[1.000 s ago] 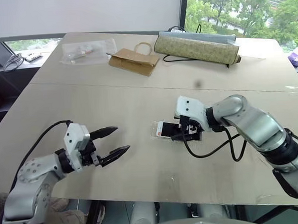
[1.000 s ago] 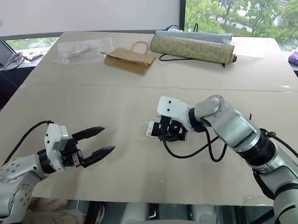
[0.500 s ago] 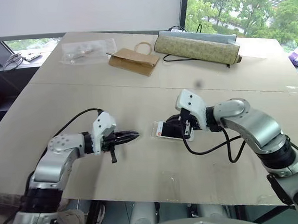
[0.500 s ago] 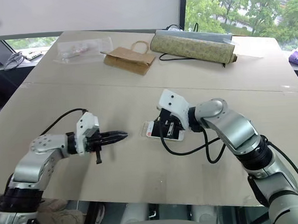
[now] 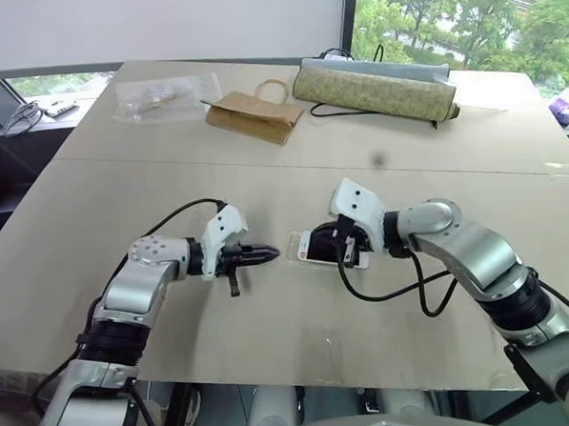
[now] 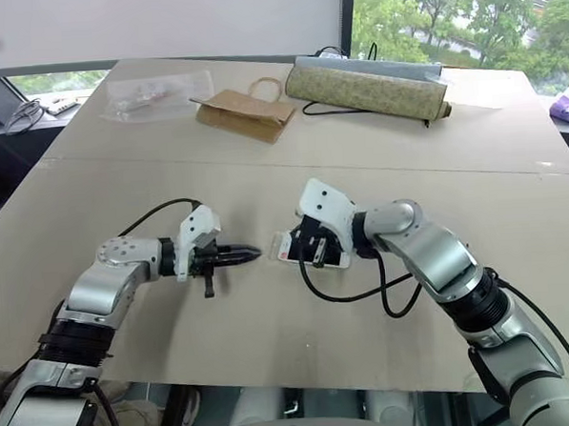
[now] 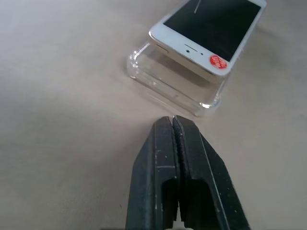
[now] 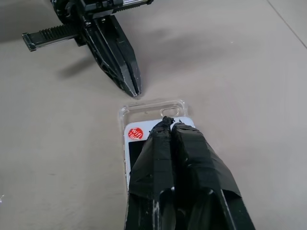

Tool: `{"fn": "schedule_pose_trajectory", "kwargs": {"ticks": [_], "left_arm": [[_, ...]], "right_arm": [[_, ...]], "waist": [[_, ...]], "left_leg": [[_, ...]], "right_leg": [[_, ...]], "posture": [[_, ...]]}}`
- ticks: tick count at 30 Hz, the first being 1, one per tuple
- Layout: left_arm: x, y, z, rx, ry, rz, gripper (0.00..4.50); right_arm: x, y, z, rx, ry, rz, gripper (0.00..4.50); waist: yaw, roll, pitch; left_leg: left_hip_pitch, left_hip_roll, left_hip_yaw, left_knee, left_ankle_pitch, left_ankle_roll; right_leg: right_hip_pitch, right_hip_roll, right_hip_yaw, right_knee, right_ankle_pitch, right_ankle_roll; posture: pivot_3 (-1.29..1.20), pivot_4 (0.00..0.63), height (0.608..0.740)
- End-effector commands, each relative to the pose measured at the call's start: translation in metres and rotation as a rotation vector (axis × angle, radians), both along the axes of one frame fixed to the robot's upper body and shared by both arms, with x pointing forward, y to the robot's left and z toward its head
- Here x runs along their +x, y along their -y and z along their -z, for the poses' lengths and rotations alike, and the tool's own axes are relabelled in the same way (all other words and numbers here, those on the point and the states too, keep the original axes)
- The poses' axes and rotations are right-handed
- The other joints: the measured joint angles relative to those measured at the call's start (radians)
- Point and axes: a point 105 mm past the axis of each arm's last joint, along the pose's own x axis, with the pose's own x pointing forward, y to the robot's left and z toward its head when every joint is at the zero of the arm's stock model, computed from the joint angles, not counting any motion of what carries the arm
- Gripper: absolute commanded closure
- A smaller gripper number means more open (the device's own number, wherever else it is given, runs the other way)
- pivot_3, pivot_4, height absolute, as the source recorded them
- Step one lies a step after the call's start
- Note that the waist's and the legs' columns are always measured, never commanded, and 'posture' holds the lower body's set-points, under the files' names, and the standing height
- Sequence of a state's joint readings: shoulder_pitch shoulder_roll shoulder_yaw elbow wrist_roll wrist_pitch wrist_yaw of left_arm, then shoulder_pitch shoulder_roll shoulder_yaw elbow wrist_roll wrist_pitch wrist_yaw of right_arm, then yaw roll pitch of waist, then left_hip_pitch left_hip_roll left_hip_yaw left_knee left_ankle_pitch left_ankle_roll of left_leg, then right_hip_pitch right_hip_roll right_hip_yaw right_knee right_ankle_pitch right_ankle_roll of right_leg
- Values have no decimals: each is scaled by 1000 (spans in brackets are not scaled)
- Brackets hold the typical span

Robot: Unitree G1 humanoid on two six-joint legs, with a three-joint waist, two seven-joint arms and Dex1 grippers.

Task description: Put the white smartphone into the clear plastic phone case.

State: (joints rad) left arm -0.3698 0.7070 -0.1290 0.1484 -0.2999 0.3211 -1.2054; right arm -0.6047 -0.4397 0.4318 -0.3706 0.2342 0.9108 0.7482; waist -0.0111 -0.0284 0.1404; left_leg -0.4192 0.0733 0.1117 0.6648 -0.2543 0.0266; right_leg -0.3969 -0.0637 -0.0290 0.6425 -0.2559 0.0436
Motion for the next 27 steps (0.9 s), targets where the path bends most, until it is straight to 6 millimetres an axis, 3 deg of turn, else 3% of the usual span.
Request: {"fn": "schedule_pose_trajectory", "kwargs": {"ticks": [1,11,20,23,27], "left_arm": [[5,5,-2,12,18,15,4455],[9,8,11,44,12,-3,4455],[12,6,15,54,20,-36,4455],[12,6,16,55,19,-41,4455],[11,5,18,58,17,-45,4455]], "right_arm": [[-1,-5,0,-3,14,-29,4500],[6,0,42,-139,-29,-53,4500],[-3,9,80,-244,-171,-108,4500],[0,8,76,-231,-135,-117,4500],[-2,-11,28,20,-125,-160,4500]], "waist": [[2,0,0],[7,0,-1],[8,-1,-9],[8,-1,-13],[8,-1,-14]], "left_leg": [[0,0,0,0,0,0],[0,0,0,2,0,0],[4,0,-2,3,-2,4],[4,0,-2,4,-2,4],[4,0,-3,4,-2,4]], "right_leg": [[0,0,0,0,0,0],[1,0,0,1,0,0],[4,0,0,3,0,0],[4,0,-1,3,0,0],[4,0,-1,3,0,0]], "posture": [[0,150,740],[0,150,740],[0,150,740],[0,150,740],[0,150,740]]}}
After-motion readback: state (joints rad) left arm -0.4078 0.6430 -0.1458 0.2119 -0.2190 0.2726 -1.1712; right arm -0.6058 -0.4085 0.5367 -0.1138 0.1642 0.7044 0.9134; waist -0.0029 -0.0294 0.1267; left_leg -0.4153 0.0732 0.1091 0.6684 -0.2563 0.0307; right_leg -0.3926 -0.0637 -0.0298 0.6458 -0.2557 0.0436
